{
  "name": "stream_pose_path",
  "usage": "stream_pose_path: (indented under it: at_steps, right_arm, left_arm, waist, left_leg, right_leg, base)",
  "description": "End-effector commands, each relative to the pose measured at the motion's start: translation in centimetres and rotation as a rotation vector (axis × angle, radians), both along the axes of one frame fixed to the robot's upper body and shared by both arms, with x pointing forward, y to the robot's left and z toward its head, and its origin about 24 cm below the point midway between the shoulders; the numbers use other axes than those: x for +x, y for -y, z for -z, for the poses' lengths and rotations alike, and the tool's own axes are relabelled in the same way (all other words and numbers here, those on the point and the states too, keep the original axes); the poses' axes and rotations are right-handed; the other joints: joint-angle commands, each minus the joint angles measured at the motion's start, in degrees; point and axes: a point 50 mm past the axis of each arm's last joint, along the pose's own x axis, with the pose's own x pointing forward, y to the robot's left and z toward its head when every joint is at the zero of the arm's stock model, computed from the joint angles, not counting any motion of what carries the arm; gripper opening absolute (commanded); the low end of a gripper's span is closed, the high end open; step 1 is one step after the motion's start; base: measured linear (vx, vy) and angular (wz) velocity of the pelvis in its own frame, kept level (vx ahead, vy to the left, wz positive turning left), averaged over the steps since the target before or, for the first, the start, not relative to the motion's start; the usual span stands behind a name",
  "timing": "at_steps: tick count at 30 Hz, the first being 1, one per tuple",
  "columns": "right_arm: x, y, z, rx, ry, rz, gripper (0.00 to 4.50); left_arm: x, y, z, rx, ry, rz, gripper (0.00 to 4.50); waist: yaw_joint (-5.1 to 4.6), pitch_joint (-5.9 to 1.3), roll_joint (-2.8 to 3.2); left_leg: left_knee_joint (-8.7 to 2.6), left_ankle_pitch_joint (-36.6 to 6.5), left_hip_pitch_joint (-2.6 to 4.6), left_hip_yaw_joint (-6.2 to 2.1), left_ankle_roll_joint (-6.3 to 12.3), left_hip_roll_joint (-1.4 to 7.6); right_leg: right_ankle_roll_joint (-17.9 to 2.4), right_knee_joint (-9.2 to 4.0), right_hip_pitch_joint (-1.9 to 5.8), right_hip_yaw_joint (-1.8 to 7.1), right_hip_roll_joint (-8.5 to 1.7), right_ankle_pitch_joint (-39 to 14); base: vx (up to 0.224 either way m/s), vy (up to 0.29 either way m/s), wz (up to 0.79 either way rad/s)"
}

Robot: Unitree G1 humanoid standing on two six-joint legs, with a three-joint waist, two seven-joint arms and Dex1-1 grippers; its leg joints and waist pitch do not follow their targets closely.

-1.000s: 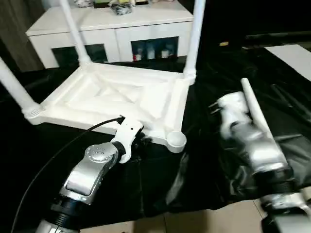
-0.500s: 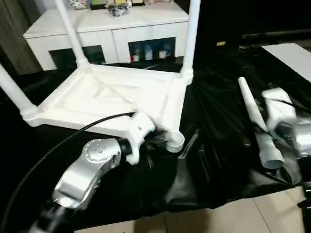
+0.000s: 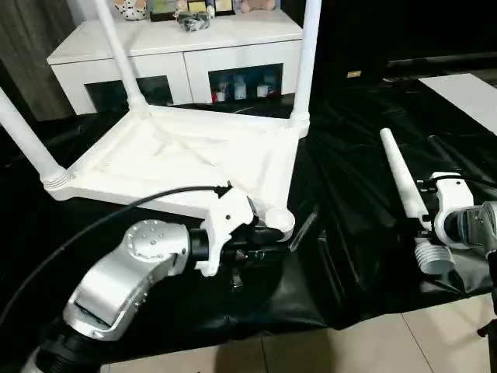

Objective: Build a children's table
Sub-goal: Pick table leg

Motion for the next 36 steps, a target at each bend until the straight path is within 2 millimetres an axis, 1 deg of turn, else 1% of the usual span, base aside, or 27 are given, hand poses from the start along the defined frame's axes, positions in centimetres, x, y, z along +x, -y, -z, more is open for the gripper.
stream_pose_path:
  at_steps: [1,4,5,7,8,9,11,13,14,16,17,19,20,22,23,27,28,29,30,31,32,33,34,35,36]
  right_arm:
    - [-0.3,0.4,0.2,0.022,-0.015,0.027,3.17]
    - [-0.2,0.6,0.2,0.033,-0.006,0.043,2.86]
    - [-0.2,0.7,0.2,0.037,0.001,0.055,2.81]
    - [-0.1,0.7,0.2,0.035,0.003,0.058,2.67]
    - [-0.1,0.8,0.2,0.034,0.005,0.060,2.52]
    - [-0.1,0.8,0.2,0.033,0.007,0.061,2.52]
    - [-0.1,1.0,0.2,0.031,0.016,0.071,2.38]
    - [0.0,1.1,0.2,0.035,0.025,0.084,2.31]
    - [0.0,1.1,0.2,0.038,0.026,0.086,2.21]
    - [0.0,1.1,0.2,0.040,0.027,0.088,2.03]
    - [0.1,1.1,0.2,0.040,0.029,0.090,1.99]
    - [0.1,1.3,0.1,0.043,0.043,0.105,1.92]
    - [0.1,1.3,0.1,0.054,0.054,0.115,1.90]
    - [0.2,1.3,0.0,0.053,0.056,0.116,1.89]
    - [0.2,1.3,0.0,0.053,0.057,0.117,1.89]
    - [0.4,1.5,-0.3,0.044,0.105,0.138,1.87]
    - [0.7,1.5,-0.7,0.037,0.149,0.144,1.87]
    - [1.1,1.6,-1.3,0.025,0.210,0.154,1.87]
    - [1.5,1.6,-2.1,0.007,0.276,0.157,1.87]
    - [2.3,1.4,-3.5,-0.013,0.408,0.156,1.87]
    - [2.7,1.2,-4.5,-0.025,0.496,0.158,1.86]
    - [3.1,0.9,-5.9,-0.044,0.596,0.158,1.86]
    - [3.2,0.8,-6.2,-0.048,0.617,0.159,1.86]
    - [3.5,0.4,-7.5,-0.076,0.712,0.157,1.86]
    - [3.6,0.2,-7.9,-0.086,0.739,0.156,1.86]
  left_arm:
    - [0.1,-0.1,-0.8,-0.010,0.007,0.010,1.70]
    - [0.2,-0.1,-1.0,-0.022,-0.007,0.007,1.81]
    - [0.3,-0.1,-1.2,-0.030,-0.010,0.003,1.92]
    - [0.4,-0.1,-1.3,-0.031,-0.010,0.000,2.19]
    - [0.4,-0.1,-1.3,-0.031,-0.011,0.000,2.19]
    - [0.4,-0.1,-1.3,-0.032,-0.012,-0.001,2.24]
    - [0.5,-0.2,-1.4,-0.033,-0.015,-0.002,2.38]
    - [0.5,-0.2,-1.4,-0.035,-0.026,0.001,2.59]
    - [0.5,-0.2,-1.4,-0.035,-0.027,0.001,2.63]
    - [0.5,-0.2,-1.5,-0.037,-0.026,-0.003,2.70]
    - [0.6,-0.2,-1.6,-0.037,-0.023,-0.007,2.95]
    - [0.7,-0.4,-1.6,-0.036,-0.016,-0.020,3.06]
    - [0.8,-0.5,-1.7,-0.037,-0.013,-0.028,3.11]
    - [0.9,-0.6,-1.7,-0.038,-0.011,-0.034,3.38]
    - [1.0,-0.7,-1.7,-0.038,-0.011,-0.040,3.38]
    - [1.6,-1.1,-1.9,-0.042,0.007,-0.098,3.77]
    - [1.9,-1.1,-2.1,-0.048,0.022,-0.121,3.77]
    - [2.3,-1.2,-2.3,-0.062,0.042,-0.151,3.92]
    - [2.8,-1.2,-2.6,-0.088,0.050,-0.191,3.99]
    - [3.7,-1.2,-3.2,-0.134,0.069,-0.259,4.05]
    - [4.3,-1.3,-3.6,-0.166,0.077,-0.304,4.11]
    - [4.9,-1.3,-4.1,-0.214,0.073,-0.357,4.19]
    - [5.1,-1.3,-4.2,-0.225,0.072,-0.368,4.28]
    - [5.6,-1.2,-4.6,-0.277,0.055,-0.414,4.35]
    - [5.8,-1.2,-4.8,-0.292,0.047,-0.426,4.35]
  waist:
    - [0.03,-3.13,-1.28]
    - [0.08,-3.21,-1.25]
    - [0.07,-3.25,-1.17]
    - [0.09,-3.32,-1.17]
    - [0.11,-3.34,-1.25]
    - [0.04,-3.39,-1.20]
    - [0.01,-3.44,-1.18]
    - [0.03,-3.44,-1.15]
    - [0.05,-3.41,-1.13]
    - [0.05,-3.37,-1.18]
    - [0.05,-3.36,-1.17]
    - [0.04,-3.30,-1.22]
    - [0.01,-3.30,-1.19]
    - [-0.04,-3.27,-1.19]
    - [-0.05,-3.28,-1.18]
    - [-0.07,-3.35,-1.11]
    - [-0.09,-3.34,-0.97]
    - [-0.17,-3.36,-1.11]
    - [-0.18,-3.46,-1.01]
    - [-0.25,-3.42,-0.96]
    - [-0.24,-3.52,-1.12]
    - [-0.24,-3.69,-1.20]
    - [-0.24,-3.66,-1.24]
    - [-0.10,-3.74,-1.28]
    - [-0.06,-3.79,-1.21]
  left_leg:
    - [-4.12,-20.8,1.36,-1.45,-1.91,2.05]
    - [-4.07,-20.3,1.37,-1.40,-1.72,2.02]
    - [-4.08,-19.8,1.27,-1.41,-1.71,2.02]
    - [-4.02,-19.3,1.25,-1.36,-1.49,1.98]
    - [-3.99,-18.7,1.11,-1.35,-1.25,2.00]
    - [-4.00,-18.1,0.97,-1.36,-1.12,2.01]
    - [-3.95,-17.5,1.02,-1.29,-0.96,2.02]
    - [-3.91,-17.7,1.10,-1.23,-0.94,2.00]
    - [-3.92,-17.9,1.15,-1.22,-0.99,2.00]
    - [-3.95,-18.3,1.17,-1.22,-0.99,2.01]
    - [-3.96,-18.4,1.19,-1.24,-1.02,2.02]
    - [-3.95,-19.0,1.23,-1.23,-1.09,1.99]
    - [-3.94,-19.1,1.23,-1.26,-1.18,1.96]
    - [-3.95,-19.5,1.28,-1.28,-1.34,1.95]
    - [-3.95,-19.5,1.27,-1.29,-1.37,1.93]
    - [-3.93,-19.4,1.30,-1.29,-1.46,1.88]
    - [-3.96,-19.4,1.29,-1.30,-1.50,1.90]
    - [-3.92,-19.3,1.24,-1.29,-1.51,1.88]
    - [-3.87,-18.9,1.22,-1.31,-1.51,1.83]
    - [-3.87,-18.8,1.12,-1.23,-1.35,1.77]
    - [-3.71,-18.2,1.15,-1.10,-1.25,1.69]
    - [-3.75,-16.7,0.89,-1.11,-0.67,1.73]
    - [-3.66,-16.1,0.82,-1.04,-0.30,1.66]
    - [-3.65,-15.0,0.82,-1.09,0.39,1.68]
    - [-3.57,-14.0,0.80,-1.02,0.90,1.75]
  right_leg:
    - [-9.5,-4.85,1.69,1.37,-1.61,-25.8]
    - [-9.9,-4.81,1.66,1.37,-1.55,-24.7]
    - [-10.3,-4.65,1.77,1.36,-1.54,-23.8]
    - [-10.7,-4.59,1.84,1.34,-1.52,-22.8]
    - [-11.0,-4.51,1.95,1.35,-1.57,-22.1]
    - [-11.1,-4.39,2.08,1.33,-1.54,-21.4]
    - [-11.4,-4.33,2.07,1.35,-1.51,-20.5]
    - [-11.8,-4.31,2.03,1.33,-1.49,-20.5]
    - [-11.9,-4.36,1.98,1.31,-1.48,-20.8]
    - [-11.8,-4.38,1.99,1.29,-1.44,-21.0]
    - [-11.6,-4.42,1.99,1.28,-1.46,-21.3]
    - [-11.3,-4.56,1.94,1.27,-1.52,-22.4]
    - [-11.0,-4.60,1.92,1.27,-1.56,-23.0]
    - [-10.7,-4.70,1.85,1.24,-1.51,-23.6]
    - [-10.5,-4.70,1.84,1.23,-1.50,-23.7]
    - [-10.5,-4.66,1.80,1.20,-1.44,-23.3]
    - [-10.5,-4.66,1.80,1.23,-1.49,-23.1]
    - [-10.3,-4.76,1.79,1.20,-1.52,-23.1]
    - [-10.4,-4.64,1.89,1.15,-1.52,-22.6]
    - [-10.3,-4.74,1.89,1.16,-1.50,-22.5]
    - [-10.1,-4.78,1.84,1.18,-1.50,-22.3]
    - [-10.0,-4.62,2.14,1.19,-1.55,-20.8]
    - [-10.0,-4.66,2.11,1.17,-1.54,-20.4]
    - [-10.0,-4.58,2.23,1.10,-1.54,-19.9]
    - [-10.3,-4.51,2.18,1.11,-1.53,-18.9]
  base:
    - [0.000,0.000,0.00]
    - [0.000,0.000,0.00]
    - [0.000,0.000,0.00]
    - [0.000,0.000,0.00]
    - [0.000,0.000,0.00]
    - [0.000,0.000,0.00]
    - [0.000,0.000,0.00]
    - [0.000,0.000,0.00]
    - [0.000,0.000,0.00]
    - [0.000,0.000,0.00]
    - [0.000,0.000,0.00]
    - [0.000,0.000,0.00]
    - [0.000,0.000,0.00]
    - [0.000,0.000,0.00]
    - [0.000,0.000,0.00]
    - [0.000,0.000,0.00]
    - [0.000,0.000,0.00]
    - [0.000,0.000,0.00]
    - [0.000,0.000,0.00]
    - [0.000,0.000,0.00]
    - [0.000,0.000,0.00]
    - [0.000,0.000,0.00]
    - [0.000,0.000,0.00]
    - [0.000,0.000,0.00]
    - [0.000,0.000,0.00]
